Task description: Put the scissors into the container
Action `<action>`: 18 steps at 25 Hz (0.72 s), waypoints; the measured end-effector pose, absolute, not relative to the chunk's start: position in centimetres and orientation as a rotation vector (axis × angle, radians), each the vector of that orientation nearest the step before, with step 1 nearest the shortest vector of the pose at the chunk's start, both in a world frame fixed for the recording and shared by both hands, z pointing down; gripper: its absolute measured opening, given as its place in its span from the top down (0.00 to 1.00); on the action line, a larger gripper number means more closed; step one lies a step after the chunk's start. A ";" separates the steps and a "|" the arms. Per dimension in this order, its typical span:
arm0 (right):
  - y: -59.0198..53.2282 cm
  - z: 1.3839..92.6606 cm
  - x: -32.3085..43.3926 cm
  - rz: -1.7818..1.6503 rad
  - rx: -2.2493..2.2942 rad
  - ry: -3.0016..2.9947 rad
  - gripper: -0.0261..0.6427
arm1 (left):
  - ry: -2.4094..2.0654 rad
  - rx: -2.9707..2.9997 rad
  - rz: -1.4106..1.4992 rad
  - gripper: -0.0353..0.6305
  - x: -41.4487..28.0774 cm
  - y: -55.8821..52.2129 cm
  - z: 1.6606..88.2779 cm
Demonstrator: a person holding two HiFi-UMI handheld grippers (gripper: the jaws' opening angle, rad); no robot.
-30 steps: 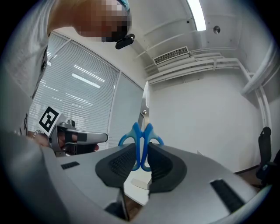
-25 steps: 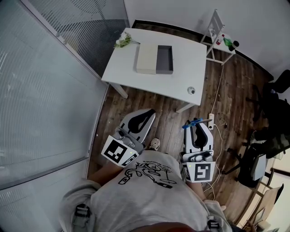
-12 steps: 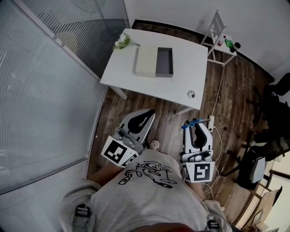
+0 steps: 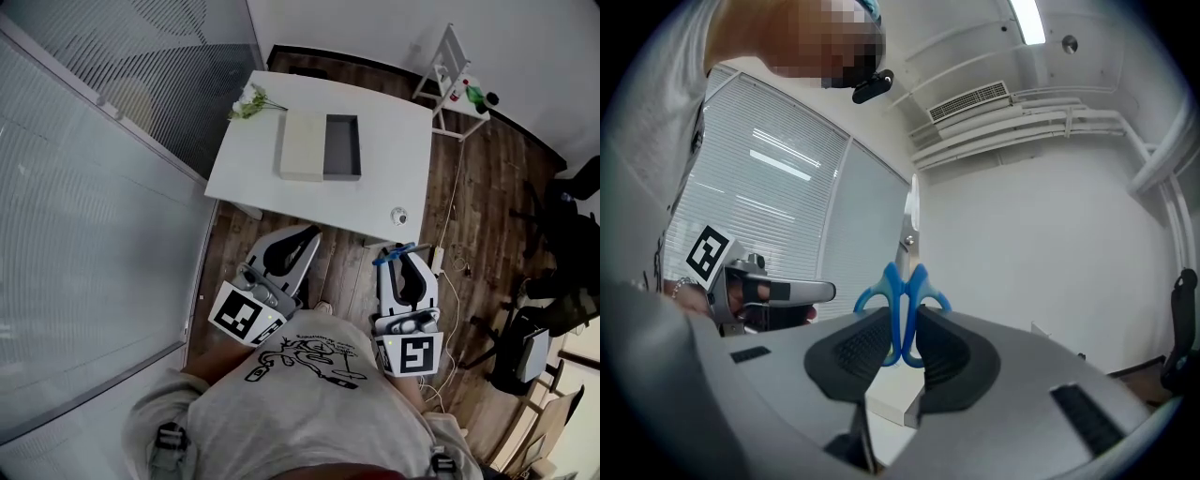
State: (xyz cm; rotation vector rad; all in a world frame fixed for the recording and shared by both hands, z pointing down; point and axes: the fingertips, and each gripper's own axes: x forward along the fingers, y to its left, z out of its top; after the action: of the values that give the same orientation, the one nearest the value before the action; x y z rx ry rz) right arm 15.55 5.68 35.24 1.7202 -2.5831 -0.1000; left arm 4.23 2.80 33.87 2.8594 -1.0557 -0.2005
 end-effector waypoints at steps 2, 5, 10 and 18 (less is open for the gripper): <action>4.0 35.2 15.1 -0.104 1.718 -2.582 0.83 | -1.052 2.862 -0.203 0.90 3.9 1.1 33.8; 1.3 34.8 14.4 -0.109 1.717 -2.577 0.83 | -1.045 2.866 -0.203 0.90 3.2 -1.5 33.5; -2.8 34.4 13.1 -0.109 1.718 -2.572 0.83 | -1.035 2.869 -0.200 0.90 1.9 -5.5 33.1; -8.6 34.4 11.2 -0.107 1.703 -2.567 0.83 | -1.024 2.867 -0.201 0.90 0.3 -11.4 33.2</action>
State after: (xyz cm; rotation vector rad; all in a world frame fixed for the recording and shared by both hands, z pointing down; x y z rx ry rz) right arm 11.17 -8.64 34.37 1.7034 -2.5673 -0.1073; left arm 0.31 -11.41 33.17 2.8671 -1.0238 -0.2013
